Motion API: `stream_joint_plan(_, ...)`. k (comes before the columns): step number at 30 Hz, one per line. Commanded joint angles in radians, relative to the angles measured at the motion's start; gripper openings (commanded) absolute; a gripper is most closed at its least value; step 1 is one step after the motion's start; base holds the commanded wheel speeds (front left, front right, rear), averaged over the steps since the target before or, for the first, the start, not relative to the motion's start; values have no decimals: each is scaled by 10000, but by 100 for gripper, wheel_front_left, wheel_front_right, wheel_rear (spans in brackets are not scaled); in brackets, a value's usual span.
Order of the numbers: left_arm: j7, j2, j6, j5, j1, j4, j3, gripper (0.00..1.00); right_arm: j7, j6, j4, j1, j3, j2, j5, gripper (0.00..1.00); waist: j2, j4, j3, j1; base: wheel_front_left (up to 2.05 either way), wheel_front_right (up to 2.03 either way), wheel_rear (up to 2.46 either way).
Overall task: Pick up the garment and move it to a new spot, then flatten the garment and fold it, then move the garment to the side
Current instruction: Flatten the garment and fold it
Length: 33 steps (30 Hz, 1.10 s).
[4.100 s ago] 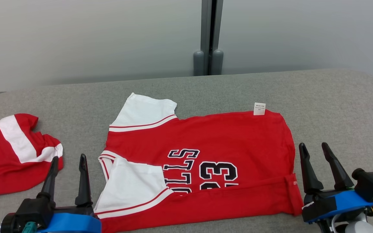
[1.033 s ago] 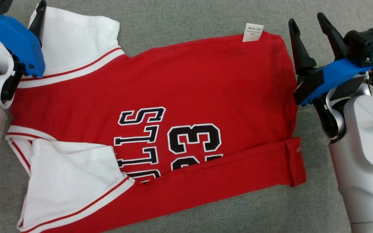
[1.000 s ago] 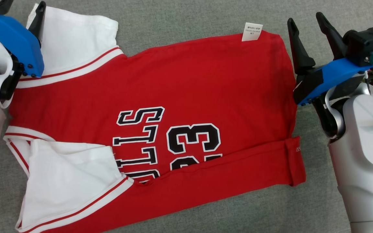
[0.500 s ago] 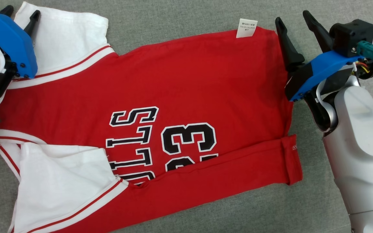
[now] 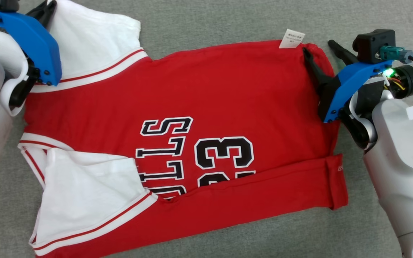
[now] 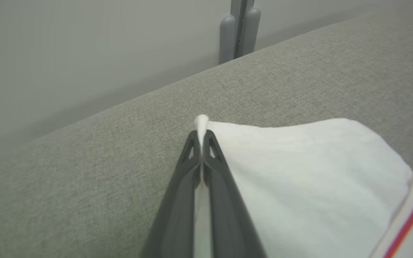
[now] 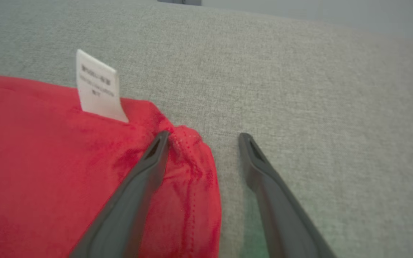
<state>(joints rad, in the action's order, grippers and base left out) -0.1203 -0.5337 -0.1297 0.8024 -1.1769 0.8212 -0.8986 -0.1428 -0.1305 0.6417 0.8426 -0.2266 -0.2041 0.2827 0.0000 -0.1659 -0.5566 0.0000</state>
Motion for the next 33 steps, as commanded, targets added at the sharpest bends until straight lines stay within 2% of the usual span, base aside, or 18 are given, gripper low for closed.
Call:
stream_joint_plan(1,106,48,-8,78,-203,1,-121,0,-134,-6,160,88,-87,-145,40,100,0,95,-12,0,0,0,0)
stream_joint_plan(3,261,98,-8,138,-253,11,-274,0,-363,-6,388,46,-252,-163,79,100,0,177,-2,0,0,0,0)
stream_joint_plan(4,336,129,-8,166,-267,10,-355,0,-475,-6,500,19,-339,-157,113,89,0,220,5,0,0,0,0)
stream_joint_plan(6,536,150,-8,220,-304,30,-440,0,-561,-15,563,48,-510,-121,261,5,0,276,30,0,0,0,0)
stream_joint_plan(7,618,171,-8,247,-309,44,-492,0,-601,-15,580,47,-565,-114,377,0,0,306,55,0,0,0,0)
stream_joint_plan(13,1180,262,-8,484,-212,138,-747,0,-937,-15,634,-93,-853,-425,876,0,0,423,341,0,0,0,0)
stream_joint_plan(21,2181,362,-8,661,8,275,-943,0,762,-6,376,-194,-392,-582,814,0,0,514,971,0,0,0,0)
stream_joint_plan(29,3140,379,1,794,651,-75,-984,0,1895,-6,506,-821,-200,-509,853,0,0,735,1799,0,0,0,0)
stream_joint_plan(33,3509,275,166,789,1180,-564,-929,0,2364,-6,364,-1264,-49,-542,800,0,0,841,2178,0,0,0,0)
